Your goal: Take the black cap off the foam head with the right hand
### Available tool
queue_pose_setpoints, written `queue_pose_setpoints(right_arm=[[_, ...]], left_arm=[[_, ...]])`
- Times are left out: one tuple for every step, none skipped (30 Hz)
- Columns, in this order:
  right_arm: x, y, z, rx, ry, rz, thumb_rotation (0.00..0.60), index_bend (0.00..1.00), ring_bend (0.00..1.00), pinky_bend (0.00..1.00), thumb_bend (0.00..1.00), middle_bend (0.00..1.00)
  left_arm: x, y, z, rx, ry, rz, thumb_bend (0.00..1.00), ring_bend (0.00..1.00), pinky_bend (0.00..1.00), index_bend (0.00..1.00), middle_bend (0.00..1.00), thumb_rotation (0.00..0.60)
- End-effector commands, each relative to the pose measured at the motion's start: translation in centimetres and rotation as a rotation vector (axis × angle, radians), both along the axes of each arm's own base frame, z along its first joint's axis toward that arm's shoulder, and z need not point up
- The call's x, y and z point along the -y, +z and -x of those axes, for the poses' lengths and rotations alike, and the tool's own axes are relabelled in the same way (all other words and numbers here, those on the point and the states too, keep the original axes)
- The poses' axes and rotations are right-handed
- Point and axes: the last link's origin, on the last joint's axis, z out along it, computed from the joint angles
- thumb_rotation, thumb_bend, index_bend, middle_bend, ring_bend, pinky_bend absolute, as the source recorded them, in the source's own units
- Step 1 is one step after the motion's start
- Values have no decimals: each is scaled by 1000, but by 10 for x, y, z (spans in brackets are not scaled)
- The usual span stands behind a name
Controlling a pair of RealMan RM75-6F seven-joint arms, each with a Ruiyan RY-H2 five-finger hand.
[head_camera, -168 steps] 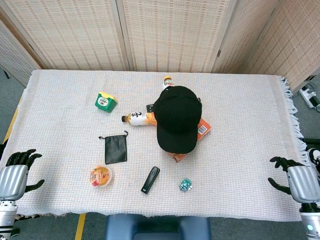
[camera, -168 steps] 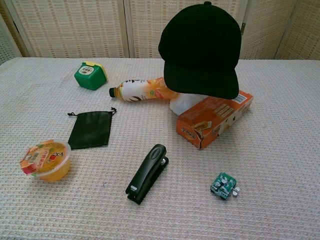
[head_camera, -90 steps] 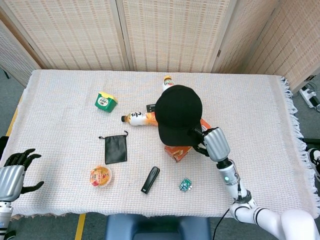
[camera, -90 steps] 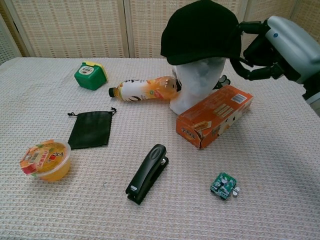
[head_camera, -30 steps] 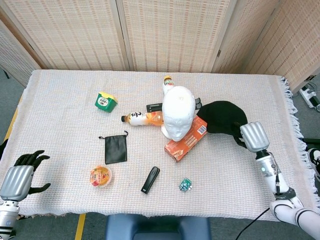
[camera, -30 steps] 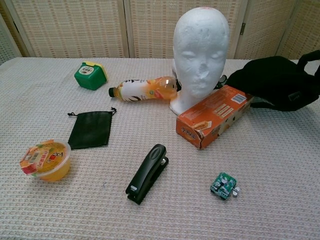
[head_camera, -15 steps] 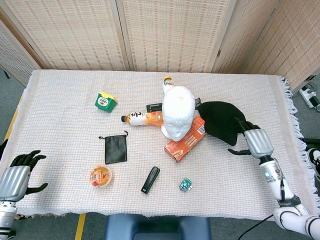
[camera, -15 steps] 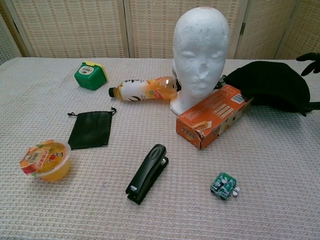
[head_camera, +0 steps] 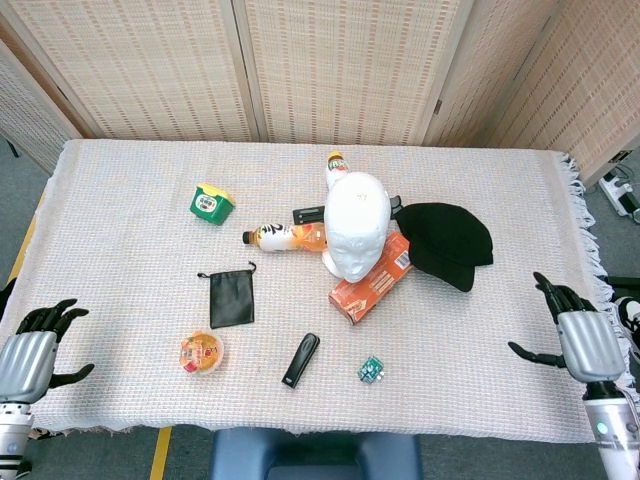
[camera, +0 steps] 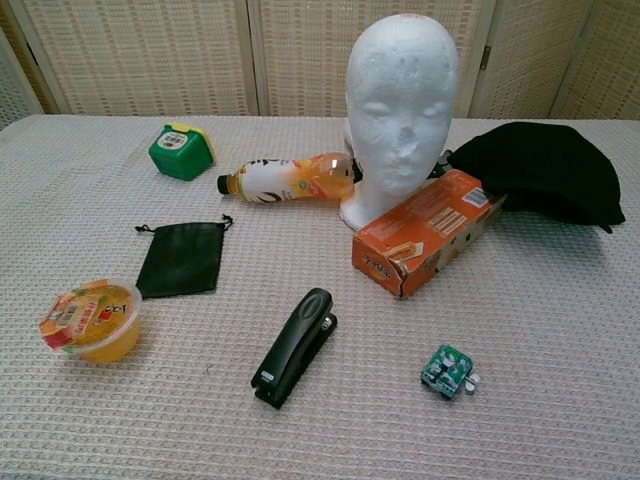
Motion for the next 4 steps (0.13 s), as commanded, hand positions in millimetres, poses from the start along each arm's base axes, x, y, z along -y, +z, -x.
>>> queue_pose_setpoints(right_arm=[[-27,4,-4,23,1,9,383,52,200,365,19,235],[-32,5,-6,28,3,15,382,54,201,366,21,237],[-36,6,-7,31,5,20,380,56,202,366,25,239],[-38,6,-8,33,9,25,382,57,204,366,29,239]], left_arm=[[0,1,1,3,0,-10,121,205,181,276,182,600],[0,1,1,6,-2,-19,121,205,181,276,182,600],[0,1,1,10,-4,-28,121,206,181,276,182,600],[0,2,0,13,-8,-37,121,206,181,276,182,600]])
